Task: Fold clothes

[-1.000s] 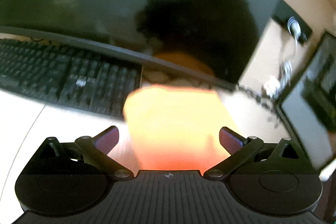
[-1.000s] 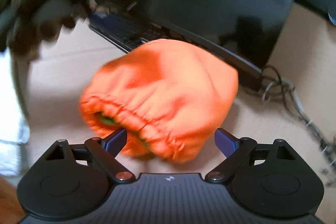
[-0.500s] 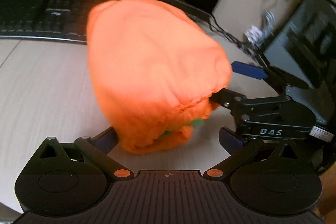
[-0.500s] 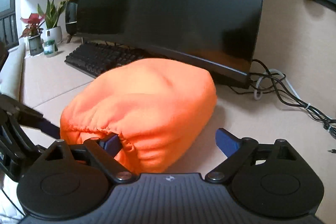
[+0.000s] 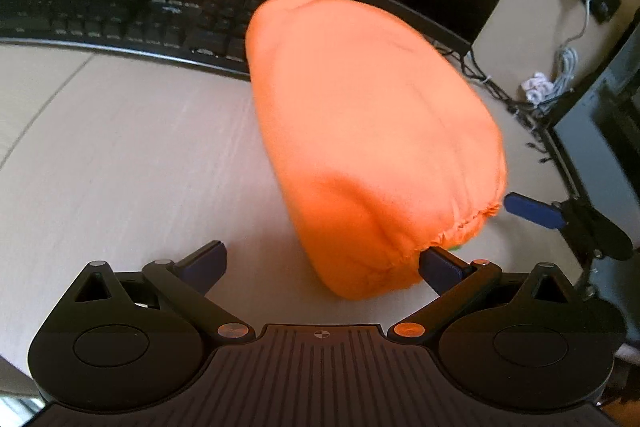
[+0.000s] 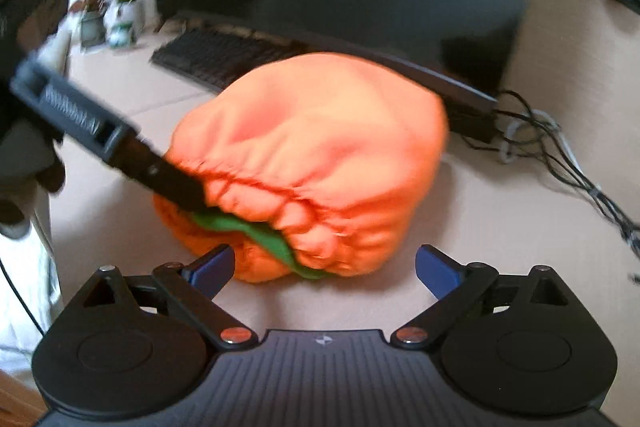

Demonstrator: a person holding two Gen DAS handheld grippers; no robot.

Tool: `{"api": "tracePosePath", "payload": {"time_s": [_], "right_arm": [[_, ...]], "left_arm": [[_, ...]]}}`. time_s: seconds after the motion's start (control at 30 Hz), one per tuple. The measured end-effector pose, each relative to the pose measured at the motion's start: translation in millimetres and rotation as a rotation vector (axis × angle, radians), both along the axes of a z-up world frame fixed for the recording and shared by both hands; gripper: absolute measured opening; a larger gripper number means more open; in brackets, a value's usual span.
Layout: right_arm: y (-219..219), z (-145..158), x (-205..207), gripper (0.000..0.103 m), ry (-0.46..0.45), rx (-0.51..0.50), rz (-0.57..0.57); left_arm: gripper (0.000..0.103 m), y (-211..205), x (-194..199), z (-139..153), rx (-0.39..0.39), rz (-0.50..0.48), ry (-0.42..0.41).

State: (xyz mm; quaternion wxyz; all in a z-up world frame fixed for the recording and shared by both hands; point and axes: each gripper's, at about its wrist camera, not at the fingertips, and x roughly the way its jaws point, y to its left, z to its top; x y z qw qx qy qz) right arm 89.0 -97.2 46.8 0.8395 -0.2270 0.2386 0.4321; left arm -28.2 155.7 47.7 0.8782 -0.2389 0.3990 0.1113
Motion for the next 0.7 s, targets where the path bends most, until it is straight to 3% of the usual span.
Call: {"api": "tracePosePath", "payload": {"time_s": [0.07, 0.13, 0.33, 0.47, 0.57, 0.7], "right_arm": [[14.7, -8.0, -1.5, 0.097, -0.090, -0.059, -0.015], [14.1, 0.4, -0.5, 0.097, -0.168, -0.051, -0.072], [-2.4, -1.8, 7.9, 0.097, -0.139, -0.081, -0.120], [-24.3, 4.7, 19.9, 0.097, -0.013, -0.012, -0.149], [-56.1, 20.8, 38.0, 0.100, 0.166, 0.143, -0.181], [-77.1, 36.9, 69.0, 0.103, 0.281, 0.312, -0.310]], "left_arm": [[0.103, 0.8, 0.2, 1.1, 0.019, 0.005, 0.006], [0.103, 1.9, 0.4, 3.0, 0.054, 0.016, 0.013], [0.103, 0.3, 3.1, 6.2, 0.072, 0.002, 0.009], [0.103, -2.3, 4.8, 4.4, 0.065, -0.008, 0.017], [0.103, -0.9, 3.4, 4.3, 0.059, -0.012, 0.022], [0.103, -2.4, -6.9, 11.2, 0.035, -0.058, -0.006]]}}
